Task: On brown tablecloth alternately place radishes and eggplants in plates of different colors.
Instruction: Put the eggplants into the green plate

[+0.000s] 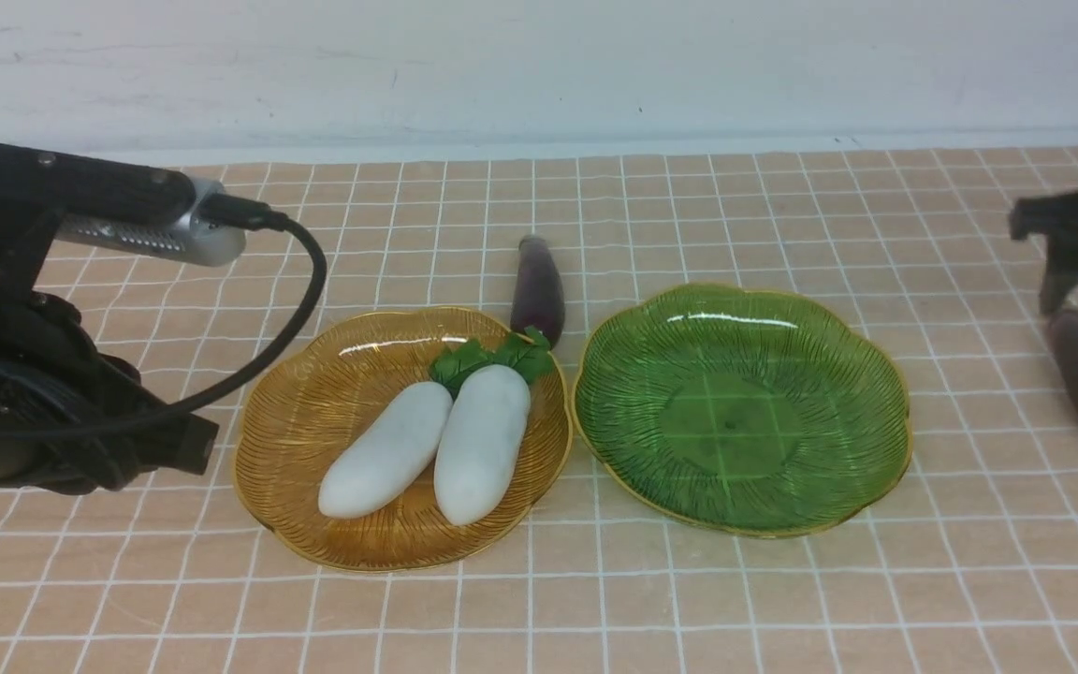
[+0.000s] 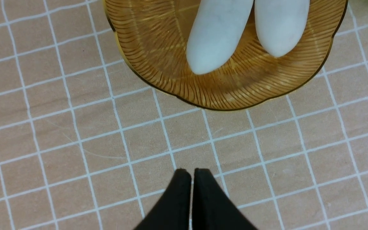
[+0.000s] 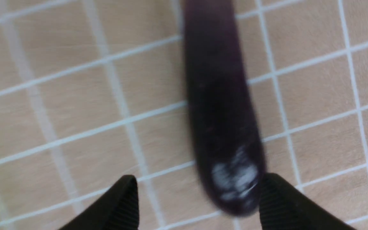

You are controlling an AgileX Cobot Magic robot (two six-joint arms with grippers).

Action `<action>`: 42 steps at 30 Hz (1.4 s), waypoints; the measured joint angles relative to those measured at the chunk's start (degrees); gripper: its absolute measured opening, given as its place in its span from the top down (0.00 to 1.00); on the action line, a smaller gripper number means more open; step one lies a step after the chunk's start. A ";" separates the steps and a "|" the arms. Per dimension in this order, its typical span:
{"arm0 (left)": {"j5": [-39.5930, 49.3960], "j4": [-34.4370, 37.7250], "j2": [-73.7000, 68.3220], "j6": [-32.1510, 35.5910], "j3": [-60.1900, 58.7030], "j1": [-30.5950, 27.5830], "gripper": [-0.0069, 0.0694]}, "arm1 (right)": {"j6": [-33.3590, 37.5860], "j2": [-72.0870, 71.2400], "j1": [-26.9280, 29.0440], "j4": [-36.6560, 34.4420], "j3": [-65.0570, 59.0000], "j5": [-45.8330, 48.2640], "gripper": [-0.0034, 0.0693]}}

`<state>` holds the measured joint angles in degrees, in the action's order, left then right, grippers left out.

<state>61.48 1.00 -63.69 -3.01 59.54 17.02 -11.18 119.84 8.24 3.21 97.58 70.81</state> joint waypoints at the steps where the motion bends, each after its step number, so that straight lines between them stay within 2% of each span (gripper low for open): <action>1: 0.40 0.00 0.00 0.18 0.00 0.00 0.91 | 0.07 1.15 0.70 -0.02 0.00 -0.13 0.30; 5: 1.42 0.00 0.00 0.43 0.00 0.00 0.91 | 0.90 4.20 2.37 -0.40 0.00 -0.38 0.30; 8: 1.42 0.00 0.00 0.51 0.00 0.00 0.91 | 3.79 5.23 2.56 -3.21 0.00 -0.47 0.32; 12: 1.42 0.00 0.00 0.53 0.00 0.00 0.91 | 7.04 5.44 2.56 -8.16 0.16 -0.60 0.46; 13: 1.42 0.00 0.00 0.53 0.00 0.00 0.91 | 7.17 5.33 2.56 -8.77 0.47 -0.60 0.46; 21: 1.22 0.00 0.00 0.53 0.00 0.00 0.91 | 7.50 -1.09 2.07 -13.91 7.57 -0.46 0.46; 23: 0.08 0.12 0.00 0.47 0.00 0.00 0.91 | 8.08 -3.90 0.51 -17.58 8.10 -0.39 0.46; 26: -4.03 1.88 -0.08 -0.93 0.00 0.00 0.91 | 8.40 -5.61 -5.16 -19.98 8.49 -0.16 0.46; 30: -5.19 6.94 -3.66 -3.95 2.47 0.00 0.91 | 7.56 -5.40 -14.08 -14.69 7.50 0.23 0.46; 33: -5.24 10.01 -11.20 -3.52 9.67 0.00 0.91 | 7.49 -5.40 -19.12 -12.44 5.36 0.26 0.46; 39: -5.50 11.93 -26.64 -2.61 25.35 0.00 0.91 | 7.49 -5.33 -20.56 -11.74 -2.43 0.26 0.42; 42: -5.88 12.59 -33.78 -0.70 32.24 0.70 0.91 | 7.49 -4.78 -20.56 -11.80 -4.20 0.08 0.32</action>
<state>55.60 13.59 -97.47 -3.71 91.79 17.73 -3.70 115.06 -12.32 -8.59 93.37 70.89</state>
